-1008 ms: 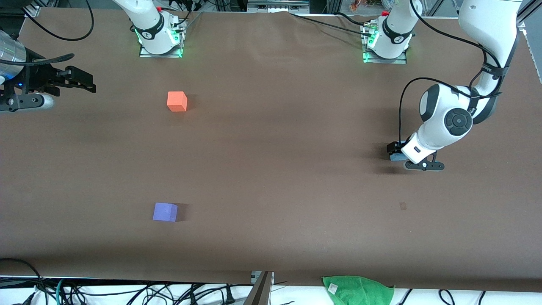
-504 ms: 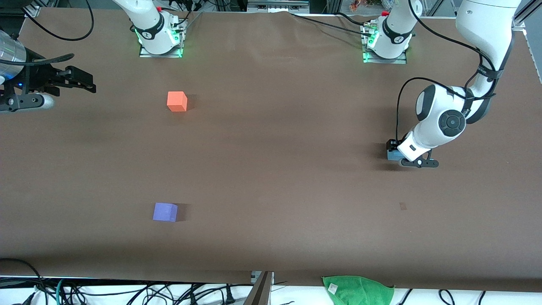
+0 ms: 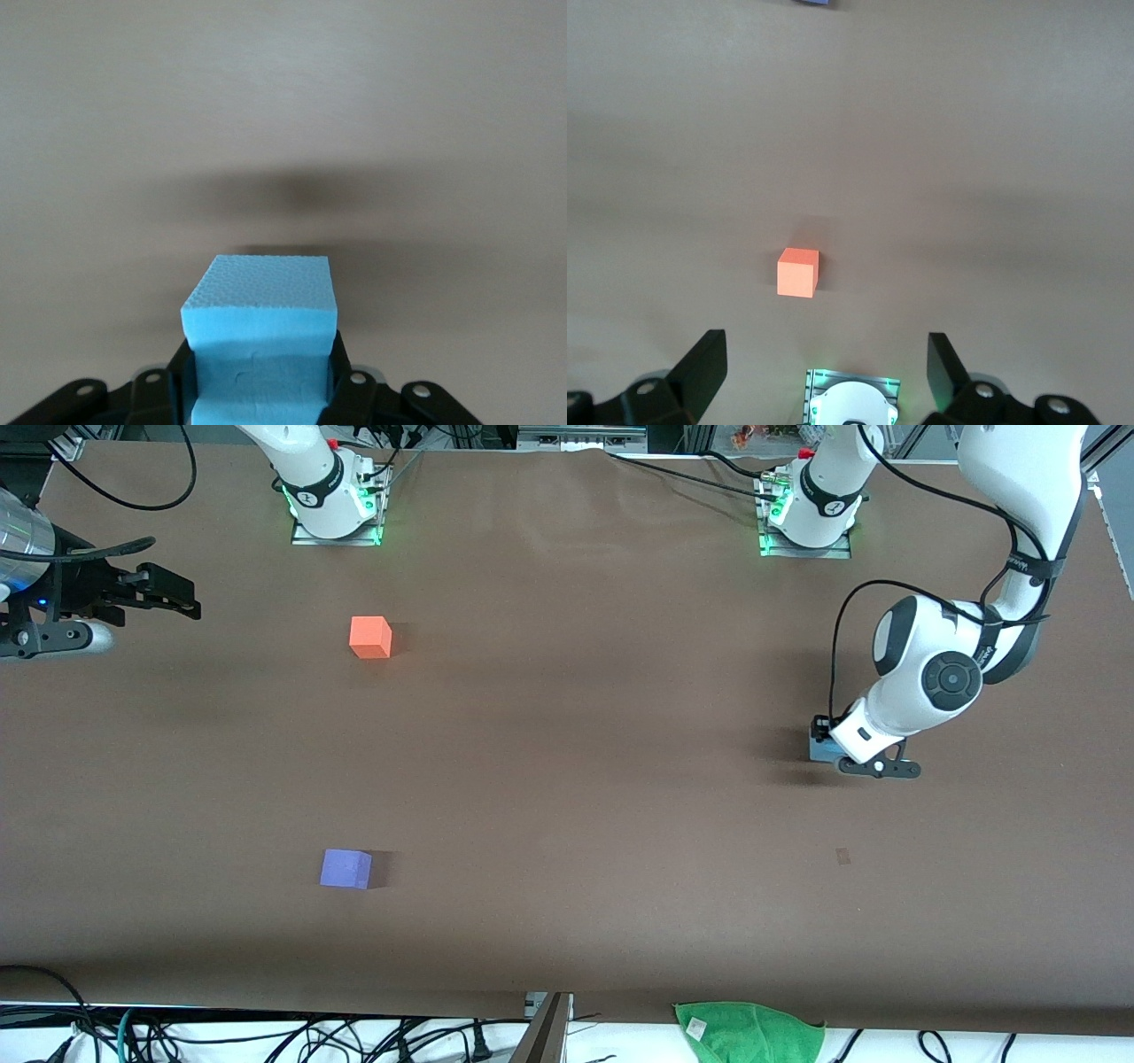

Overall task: Place blue block between orange and purple blocks
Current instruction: 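Carry the blue cube toward the middle while the right gripper reaches over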

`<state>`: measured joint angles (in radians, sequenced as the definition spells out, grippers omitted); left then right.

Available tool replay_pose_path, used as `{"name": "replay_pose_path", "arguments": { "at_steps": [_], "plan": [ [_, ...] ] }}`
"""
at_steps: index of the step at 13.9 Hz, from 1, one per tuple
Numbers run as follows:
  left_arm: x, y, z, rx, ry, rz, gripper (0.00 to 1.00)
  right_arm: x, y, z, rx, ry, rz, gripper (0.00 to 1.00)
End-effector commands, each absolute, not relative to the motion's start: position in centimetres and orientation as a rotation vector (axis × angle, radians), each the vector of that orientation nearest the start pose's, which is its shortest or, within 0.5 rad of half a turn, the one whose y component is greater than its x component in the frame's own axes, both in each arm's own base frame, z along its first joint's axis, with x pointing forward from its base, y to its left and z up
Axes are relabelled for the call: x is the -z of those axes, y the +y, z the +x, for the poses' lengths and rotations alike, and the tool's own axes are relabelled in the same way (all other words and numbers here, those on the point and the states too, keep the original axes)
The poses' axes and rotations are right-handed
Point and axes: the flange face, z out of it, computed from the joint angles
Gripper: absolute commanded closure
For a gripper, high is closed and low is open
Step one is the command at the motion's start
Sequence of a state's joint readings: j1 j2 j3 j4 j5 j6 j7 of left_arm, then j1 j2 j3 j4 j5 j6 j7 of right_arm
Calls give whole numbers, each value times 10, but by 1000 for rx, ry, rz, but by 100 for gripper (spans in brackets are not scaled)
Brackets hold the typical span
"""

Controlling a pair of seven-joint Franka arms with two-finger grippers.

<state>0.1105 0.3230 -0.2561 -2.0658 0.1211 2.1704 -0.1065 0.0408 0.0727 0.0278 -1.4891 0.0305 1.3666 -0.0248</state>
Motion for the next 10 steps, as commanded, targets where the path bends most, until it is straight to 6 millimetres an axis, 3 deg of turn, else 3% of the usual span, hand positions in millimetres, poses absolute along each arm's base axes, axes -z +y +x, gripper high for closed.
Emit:
{"name": "replay_pose_path", "arguments": {
  "at_steps": [1, 3, 5, 8, 10],
  "plan": [
    [-319, -141, 576, -434, 316, -3037, 100, -608, 40, 553, -291, -127, -3077, 0],
    [-347, -198, 573, -412, 352, -3036, 99, -605, 40, 557, -279, -139, -3078, 0],
    [-354, -270, 567, -408, 325, -3114, 99, -604, 39, 560, -262, -141, -3079, 0],
    [-337, -369, 562, -402, 230, -3182, 98, -594, 40, 567, -267, -140, -3077, 0],
    [-315, -421, 548, -380, 108, -3200, 97, -593, 43, 574, -205, -145, -3076, 0]
  ]
}}
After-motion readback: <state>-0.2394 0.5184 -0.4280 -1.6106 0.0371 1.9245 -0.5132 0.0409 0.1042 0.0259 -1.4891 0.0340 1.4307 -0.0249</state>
